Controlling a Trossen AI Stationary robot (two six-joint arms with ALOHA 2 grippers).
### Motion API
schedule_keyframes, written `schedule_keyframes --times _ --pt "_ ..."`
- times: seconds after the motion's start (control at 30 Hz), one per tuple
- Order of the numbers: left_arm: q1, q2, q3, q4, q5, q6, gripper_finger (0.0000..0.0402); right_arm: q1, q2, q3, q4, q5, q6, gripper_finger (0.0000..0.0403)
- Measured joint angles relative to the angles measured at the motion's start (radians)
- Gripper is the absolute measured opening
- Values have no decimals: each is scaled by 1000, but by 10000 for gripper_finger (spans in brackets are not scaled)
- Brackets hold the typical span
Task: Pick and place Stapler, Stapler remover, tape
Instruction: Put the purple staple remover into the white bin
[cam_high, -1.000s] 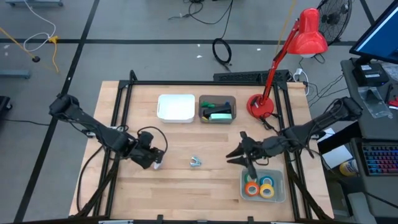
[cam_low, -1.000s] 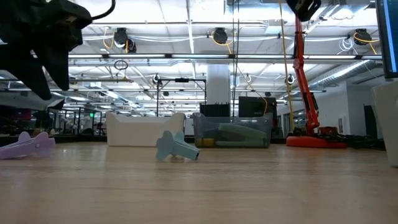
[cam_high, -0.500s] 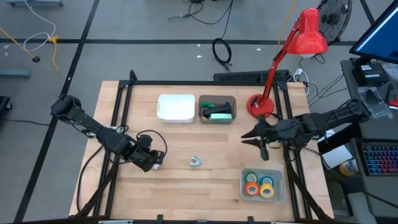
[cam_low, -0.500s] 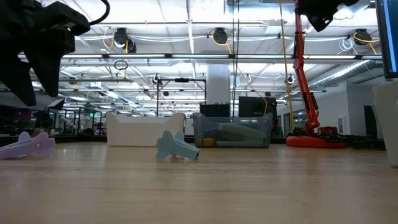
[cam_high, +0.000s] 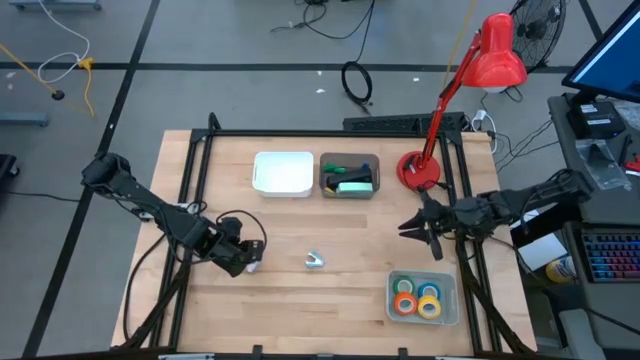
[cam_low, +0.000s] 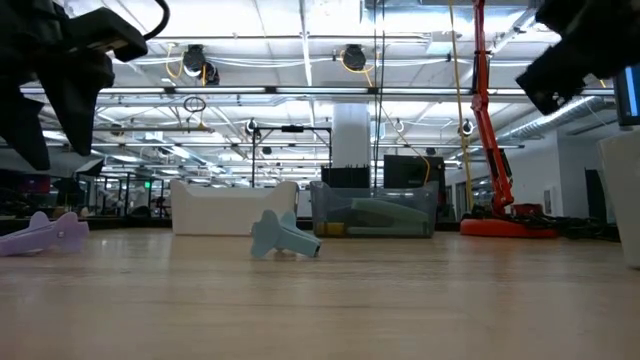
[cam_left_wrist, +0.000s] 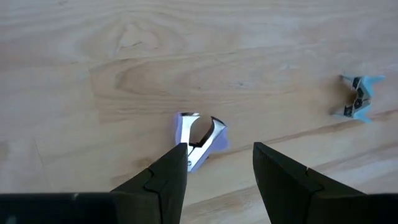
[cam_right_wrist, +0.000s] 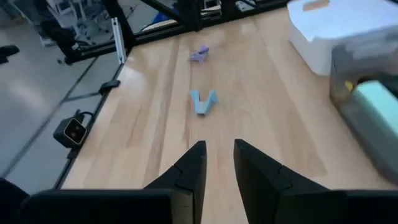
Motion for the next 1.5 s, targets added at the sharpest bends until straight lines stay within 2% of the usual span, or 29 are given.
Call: schedule_keyframes --times 0.2,0.53,0.7,0.83,1.13,1.5 --pt "0 0 0 1 46 -50 182 0 -112 -88 25 4 24 73" --pt "20 1 0 -3 52 -52 182 0 -227 -97 15 10 8 73" --pt "44 65 0 -5 115 -23 181 0 -238 -97 16 10 16 73" --pt "45 113 0 -5 121 -1 181 0 -238 -97 18 10 27 73" --pt "42 117 0 -77 103 -11 181 0 -238 -97 18 10 42 73" --pt "38 129 -17 -48 111 -1 181 0 -238 -97 19 10 43 73"
